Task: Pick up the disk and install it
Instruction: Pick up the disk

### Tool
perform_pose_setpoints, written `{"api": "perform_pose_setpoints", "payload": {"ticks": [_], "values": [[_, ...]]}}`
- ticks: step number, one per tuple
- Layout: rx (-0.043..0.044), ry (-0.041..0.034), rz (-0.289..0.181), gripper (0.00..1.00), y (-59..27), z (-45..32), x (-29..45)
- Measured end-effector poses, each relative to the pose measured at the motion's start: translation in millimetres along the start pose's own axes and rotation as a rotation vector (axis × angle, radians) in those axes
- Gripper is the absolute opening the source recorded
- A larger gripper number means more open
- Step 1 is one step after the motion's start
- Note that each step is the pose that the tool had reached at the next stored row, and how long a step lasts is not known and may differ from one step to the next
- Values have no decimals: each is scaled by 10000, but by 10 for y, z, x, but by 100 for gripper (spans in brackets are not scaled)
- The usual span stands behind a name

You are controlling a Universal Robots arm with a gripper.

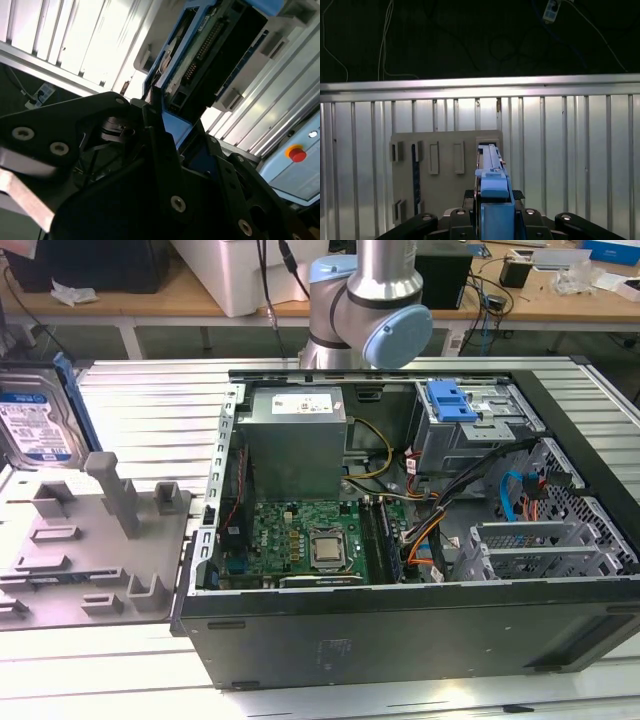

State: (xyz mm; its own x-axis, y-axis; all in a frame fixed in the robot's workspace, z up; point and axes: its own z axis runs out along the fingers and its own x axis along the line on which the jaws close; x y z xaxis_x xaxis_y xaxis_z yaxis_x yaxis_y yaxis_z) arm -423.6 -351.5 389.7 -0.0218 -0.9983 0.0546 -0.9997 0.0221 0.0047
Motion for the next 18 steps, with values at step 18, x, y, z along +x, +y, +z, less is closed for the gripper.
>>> {"api": "perform_pose_setpoints", "payload": {"ticks": [18], "values": [[0,0,0,37,4,-801,44]]}}
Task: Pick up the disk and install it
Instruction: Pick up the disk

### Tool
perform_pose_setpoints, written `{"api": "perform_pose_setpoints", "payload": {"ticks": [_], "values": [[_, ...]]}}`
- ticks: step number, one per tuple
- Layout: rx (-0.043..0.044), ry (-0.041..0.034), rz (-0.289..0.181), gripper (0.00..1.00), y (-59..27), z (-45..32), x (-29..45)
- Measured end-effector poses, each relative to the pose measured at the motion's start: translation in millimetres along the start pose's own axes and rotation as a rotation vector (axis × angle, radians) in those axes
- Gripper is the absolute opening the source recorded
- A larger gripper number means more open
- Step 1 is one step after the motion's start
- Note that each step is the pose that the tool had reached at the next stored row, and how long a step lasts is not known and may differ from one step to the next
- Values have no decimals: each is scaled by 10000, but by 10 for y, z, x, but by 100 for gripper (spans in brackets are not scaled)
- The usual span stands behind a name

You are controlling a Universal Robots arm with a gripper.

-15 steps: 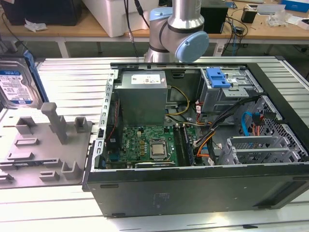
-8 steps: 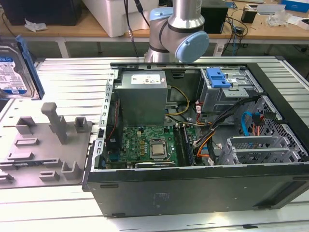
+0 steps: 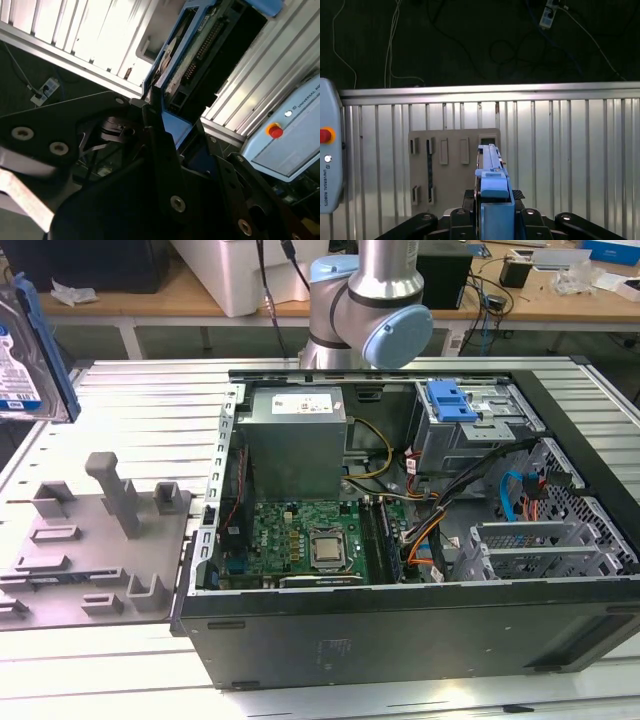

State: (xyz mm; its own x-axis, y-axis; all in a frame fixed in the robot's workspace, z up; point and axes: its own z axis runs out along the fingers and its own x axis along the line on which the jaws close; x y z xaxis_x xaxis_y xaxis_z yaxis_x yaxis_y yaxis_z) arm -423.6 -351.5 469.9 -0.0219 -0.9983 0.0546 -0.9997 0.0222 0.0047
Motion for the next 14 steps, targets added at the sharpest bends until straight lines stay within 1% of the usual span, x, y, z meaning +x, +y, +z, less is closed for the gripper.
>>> {"api": "perform_pose_setpoints", "payload": {"ticks": [2,11,14], "values": [[0,0,0,37,1,-95,5],[-2,1,0,37,1,-364,20],[-1,0,0,37,2,-474,26]]}}
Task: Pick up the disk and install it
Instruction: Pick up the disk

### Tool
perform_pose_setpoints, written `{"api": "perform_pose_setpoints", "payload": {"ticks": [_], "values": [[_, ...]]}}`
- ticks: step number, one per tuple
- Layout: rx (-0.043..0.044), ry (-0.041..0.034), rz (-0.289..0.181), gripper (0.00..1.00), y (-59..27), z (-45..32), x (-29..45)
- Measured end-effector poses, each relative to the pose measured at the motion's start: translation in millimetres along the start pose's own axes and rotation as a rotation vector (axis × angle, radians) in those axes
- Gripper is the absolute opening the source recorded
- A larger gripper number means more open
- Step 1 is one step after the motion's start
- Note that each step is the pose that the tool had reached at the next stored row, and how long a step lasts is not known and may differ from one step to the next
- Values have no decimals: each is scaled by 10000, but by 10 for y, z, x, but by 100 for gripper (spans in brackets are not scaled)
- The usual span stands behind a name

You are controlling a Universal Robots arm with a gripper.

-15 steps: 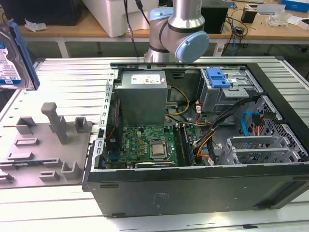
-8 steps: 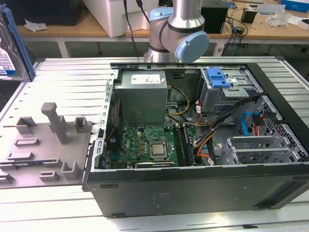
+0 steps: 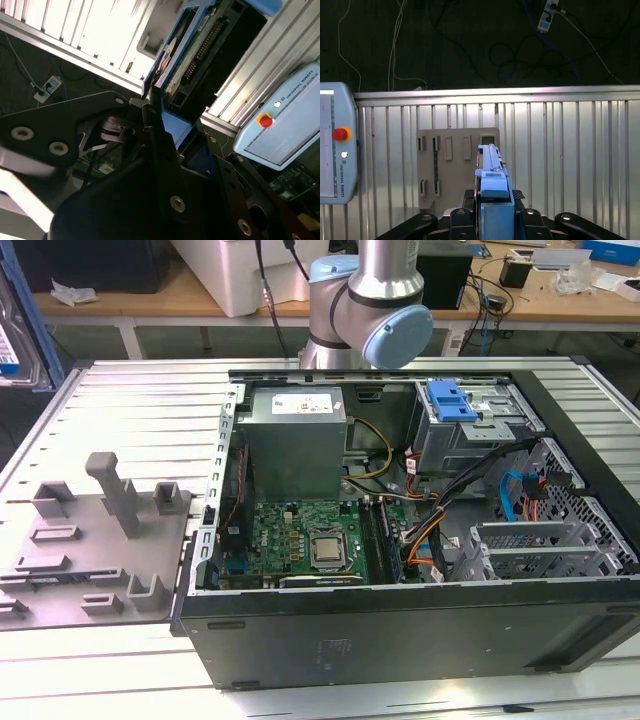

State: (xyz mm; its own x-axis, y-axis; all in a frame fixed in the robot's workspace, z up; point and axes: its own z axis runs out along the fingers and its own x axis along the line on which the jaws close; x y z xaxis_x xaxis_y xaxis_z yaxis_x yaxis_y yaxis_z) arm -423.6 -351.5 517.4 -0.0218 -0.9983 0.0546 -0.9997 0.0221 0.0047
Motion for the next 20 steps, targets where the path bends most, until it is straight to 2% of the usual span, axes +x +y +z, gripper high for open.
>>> {"api": "perform_pose_setpoints", "payload": {"ticks": [4,17,19,20], "values": [[-1,0,0,37,0,-95,5],[2,7,-6,37,-3,-108,9],[4,5,-7,37,-18,-114,17],[2,6,-7,37,-53,-123,26]]}}
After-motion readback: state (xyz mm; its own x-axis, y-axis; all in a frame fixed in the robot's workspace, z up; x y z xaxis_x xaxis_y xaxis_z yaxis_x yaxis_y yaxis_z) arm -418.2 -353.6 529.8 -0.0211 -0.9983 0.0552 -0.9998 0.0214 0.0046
